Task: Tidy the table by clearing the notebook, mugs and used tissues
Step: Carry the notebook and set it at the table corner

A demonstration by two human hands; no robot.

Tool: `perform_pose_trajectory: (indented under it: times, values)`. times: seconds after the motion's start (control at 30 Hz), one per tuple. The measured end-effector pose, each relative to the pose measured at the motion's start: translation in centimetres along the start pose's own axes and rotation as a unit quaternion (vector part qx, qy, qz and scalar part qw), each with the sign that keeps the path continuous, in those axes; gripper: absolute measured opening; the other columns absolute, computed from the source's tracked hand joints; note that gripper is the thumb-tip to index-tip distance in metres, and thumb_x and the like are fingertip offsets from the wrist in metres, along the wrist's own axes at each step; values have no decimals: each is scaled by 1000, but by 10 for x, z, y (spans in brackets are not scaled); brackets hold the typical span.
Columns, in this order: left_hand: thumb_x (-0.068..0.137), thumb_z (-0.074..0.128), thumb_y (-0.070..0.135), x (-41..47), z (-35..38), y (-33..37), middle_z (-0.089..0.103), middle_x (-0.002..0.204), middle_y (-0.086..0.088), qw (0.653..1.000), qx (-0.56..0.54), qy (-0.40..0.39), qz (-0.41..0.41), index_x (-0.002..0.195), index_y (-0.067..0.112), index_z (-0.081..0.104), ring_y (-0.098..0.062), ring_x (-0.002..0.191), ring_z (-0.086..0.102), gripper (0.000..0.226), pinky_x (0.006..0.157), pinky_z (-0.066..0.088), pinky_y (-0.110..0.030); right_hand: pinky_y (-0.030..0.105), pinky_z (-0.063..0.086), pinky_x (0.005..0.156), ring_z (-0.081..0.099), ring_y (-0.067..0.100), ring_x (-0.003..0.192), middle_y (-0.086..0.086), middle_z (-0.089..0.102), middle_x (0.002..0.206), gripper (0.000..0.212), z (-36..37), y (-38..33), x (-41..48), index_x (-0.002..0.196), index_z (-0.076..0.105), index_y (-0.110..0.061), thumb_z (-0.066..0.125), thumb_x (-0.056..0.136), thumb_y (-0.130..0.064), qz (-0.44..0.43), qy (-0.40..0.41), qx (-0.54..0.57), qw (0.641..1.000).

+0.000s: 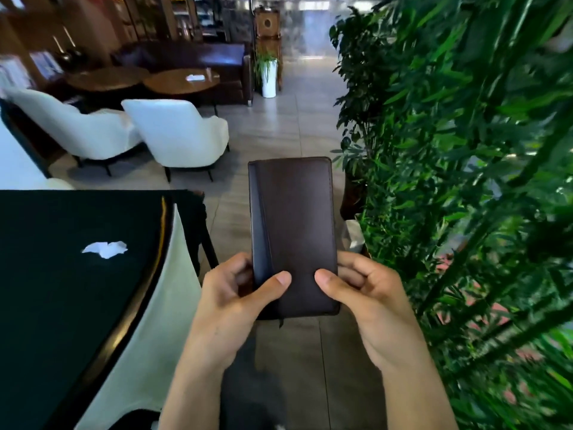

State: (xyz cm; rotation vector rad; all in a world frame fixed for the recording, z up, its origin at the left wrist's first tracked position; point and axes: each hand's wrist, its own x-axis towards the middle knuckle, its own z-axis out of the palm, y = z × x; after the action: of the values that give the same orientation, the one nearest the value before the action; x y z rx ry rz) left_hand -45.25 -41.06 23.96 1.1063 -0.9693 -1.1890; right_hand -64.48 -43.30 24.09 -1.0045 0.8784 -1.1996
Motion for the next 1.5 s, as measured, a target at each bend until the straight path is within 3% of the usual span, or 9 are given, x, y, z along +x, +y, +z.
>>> perform_pose_trajectory:
  times: [0.2,0.6,0.73,0.87,1.1,1.27,1.5]
  values:
    - [71,85,29,52,-20,-4,84,104,-13,1000,-19,2,1,106,14,82,-24,95,81,38,74,62,-24,29,63,81,79,30,99,16,82,103,29,17,7,56,111,79,-11,79,82,-11,15,-1,-5,1000]
    - [76,85,31,204,-27,-28,84,110,-11,999,22,43,-18,107,18,83,-27,103,80,33,80,64,-30,29,63,80,80,27,97,11,83,102,24,5,35,223,107,80,-13,80,84,-8,49,-13,-11,999]
    - [81,84,25,277,-11,-30,83,114,-11,999,8,44,-17,111,19,83,-28,108,79,30,82,64,-30,35,64,85,80,28,98,11,83,102,25,-11,30,301,110,79,-11,80,85,-7,43,-20,-22,999]
    - [87,78,13,345,6,-28,82,116,-13,998,18,59,-11,116,15,81,-29,109,79,30,84,64,-31,28,64,79,81,23,95,7,84,100,19,-25,18,378,97,82,-20,82,85,-6,56,-34,-12,998]
    - [84,81,22,412,6,-22,83,111,-14,994,38,105,8,113,13,81,-28,104,80,30,81,63,-30,24,62,72,81,21,90,8,84,97,23,-23,19,473,104,80,-12,77,88,4,65,-93,-7,994]
    - [78,83,32,439,-25,-29,82,108,-17,982,64,176,-8,110,12,80,-36,104,78,38,87,65,-46,23,61,73,81,20,92,6,84,98,23,5,42,521,108,79,-8,75,89,4,87,-144,-35,985]
    - [80,83,30,483,-94,-26,83,109,-13,966,66,250,14,113,14,80,-33,102,79,37,83,66,-40,18,59,76,80,13,95,1,84,100,28,82,69,596,101,81,-18,71,91,6,95,-228,-55,967]
